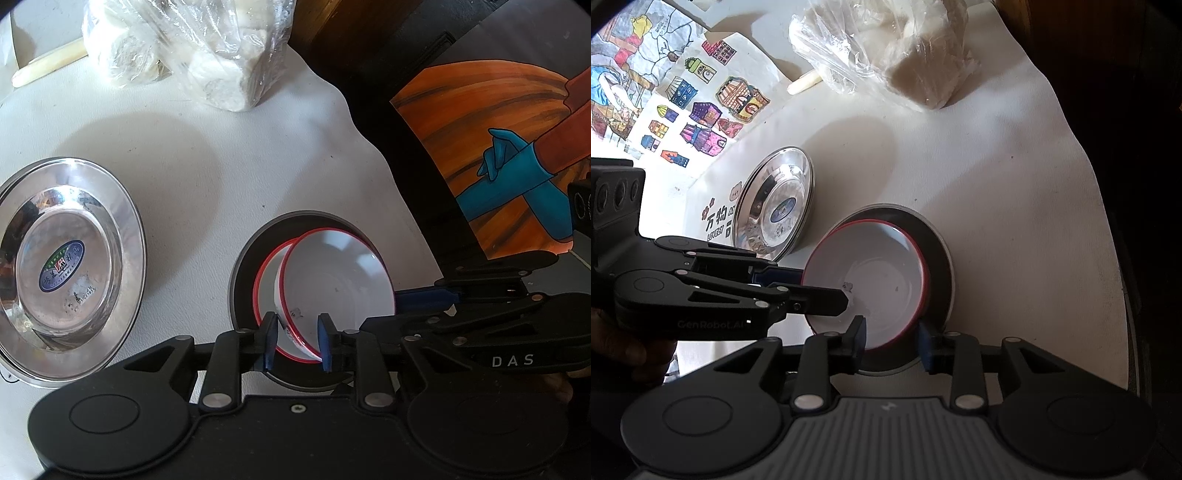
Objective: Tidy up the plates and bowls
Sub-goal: 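Lower the white bowl into the other white bowl inside the small steel bowl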
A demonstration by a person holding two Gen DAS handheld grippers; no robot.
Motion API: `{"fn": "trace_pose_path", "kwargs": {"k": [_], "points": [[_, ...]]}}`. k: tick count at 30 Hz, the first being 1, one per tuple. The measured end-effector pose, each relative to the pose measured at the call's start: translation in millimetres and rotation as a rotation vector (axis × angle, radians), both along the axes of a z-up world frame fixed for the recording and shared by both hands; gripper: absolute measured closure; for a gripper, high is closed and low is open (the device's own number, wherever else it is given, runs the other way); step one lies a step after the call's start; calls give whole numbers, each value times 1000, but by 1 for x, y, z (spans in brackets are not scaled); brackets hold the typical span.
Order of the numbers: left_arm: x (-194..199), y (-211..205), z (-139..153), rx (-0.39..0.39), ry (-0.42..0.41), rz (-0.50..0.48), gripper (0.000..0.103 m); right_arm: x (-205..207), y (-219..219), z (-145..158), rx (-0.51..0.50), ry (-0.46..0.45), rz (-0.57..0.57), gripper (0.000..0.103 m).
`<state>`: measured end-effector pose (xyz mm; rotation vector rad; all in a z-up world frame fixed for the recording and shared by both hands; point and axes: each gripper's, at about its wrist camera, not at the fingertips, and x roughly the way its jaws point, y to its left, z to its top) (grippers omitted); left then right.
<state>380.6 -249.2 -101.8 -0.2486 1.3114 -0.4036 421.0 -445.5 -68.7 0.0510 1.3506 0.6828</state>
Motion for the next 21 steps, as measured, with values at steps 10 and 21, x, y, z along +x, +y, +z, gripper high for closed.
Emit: {"fn": "trace_pose_path", "kwargs": {"k": [10,21], "points": [[-1,0,1,-5,2,-3,75,-1,1,1,1,-3,3,66],[-3,0,2,-6,3,-5,74,-1,1,1,2,-4,3,64]]}}
